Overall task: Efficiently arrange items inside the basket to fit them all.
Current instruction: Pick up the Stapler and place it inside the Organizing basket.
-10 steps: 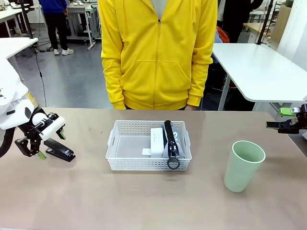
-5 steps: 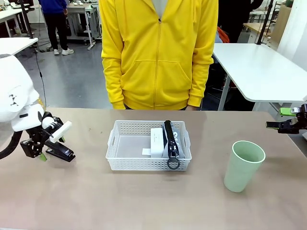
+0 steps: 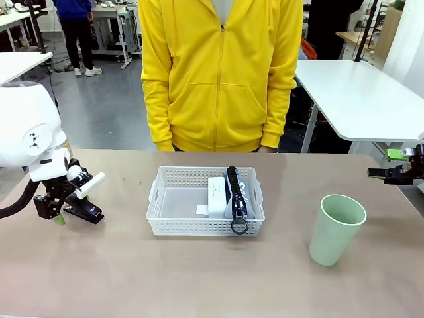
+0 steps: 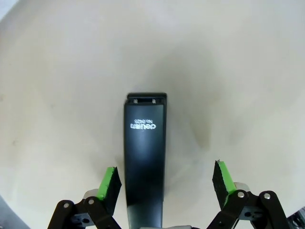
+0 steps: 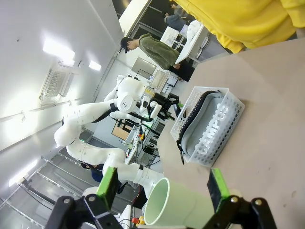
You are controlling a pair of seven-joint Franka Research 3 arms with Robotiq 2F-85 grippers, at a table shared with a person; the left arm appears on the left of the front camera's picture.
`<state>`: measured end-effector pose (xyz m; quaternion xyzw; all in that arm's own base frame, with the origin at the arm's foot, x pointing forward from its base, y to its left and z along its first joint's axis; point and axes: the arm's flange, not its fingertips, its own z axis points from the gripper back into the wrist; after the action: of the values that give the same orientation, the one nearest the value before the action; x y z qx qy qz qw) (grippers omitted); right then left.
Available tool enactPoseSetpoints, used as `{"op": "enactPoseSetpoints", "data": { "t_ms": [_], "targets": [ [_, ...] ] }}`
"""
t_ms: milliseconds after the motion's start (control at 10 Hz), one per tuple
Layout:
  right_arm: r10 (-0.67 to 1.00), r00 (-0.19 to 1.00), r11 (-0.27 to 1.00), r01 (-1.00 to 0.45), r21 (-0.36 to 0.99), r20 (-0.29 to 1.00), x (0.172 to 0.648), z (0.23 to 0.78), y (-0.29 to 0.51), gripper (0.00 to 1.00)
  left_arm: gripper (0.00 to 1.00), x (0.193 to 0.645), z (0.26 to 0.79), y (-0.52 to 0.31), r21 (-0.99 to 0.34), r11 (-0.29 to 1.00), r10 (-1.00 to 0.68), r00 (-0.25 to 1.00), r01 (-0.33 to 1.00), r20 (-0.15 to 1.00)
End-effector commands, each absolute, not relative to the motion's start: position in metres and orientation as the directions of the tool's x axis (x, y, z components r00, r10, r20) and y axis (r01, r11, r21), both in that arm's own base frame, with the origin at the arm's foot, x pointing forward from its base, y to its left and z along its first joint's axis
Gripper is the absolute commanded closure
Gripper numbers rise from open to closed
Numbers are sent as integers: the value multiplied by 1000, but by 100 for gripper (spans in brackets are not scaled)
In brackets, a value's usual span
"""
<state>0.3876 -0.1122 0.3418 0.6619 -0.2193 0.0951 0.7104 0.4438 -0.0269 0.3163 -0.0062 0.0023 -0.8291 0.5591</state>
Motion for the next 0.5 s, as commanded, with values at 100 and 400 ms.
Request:
{"op": "enactPoseSetpoints", "data": {
  "t_ms": [100,400],
  "targets": [
    [-152,893,99,-412,906,423,388,347,-111,0,0,449,303,-30,-75,-369,-927,-373,926,-37],
    [-152,893,99,-412,906,423,388,347,-111,0,0,453,297,-30,-40,-366,-930,-367,930,-30]
  ]
}}
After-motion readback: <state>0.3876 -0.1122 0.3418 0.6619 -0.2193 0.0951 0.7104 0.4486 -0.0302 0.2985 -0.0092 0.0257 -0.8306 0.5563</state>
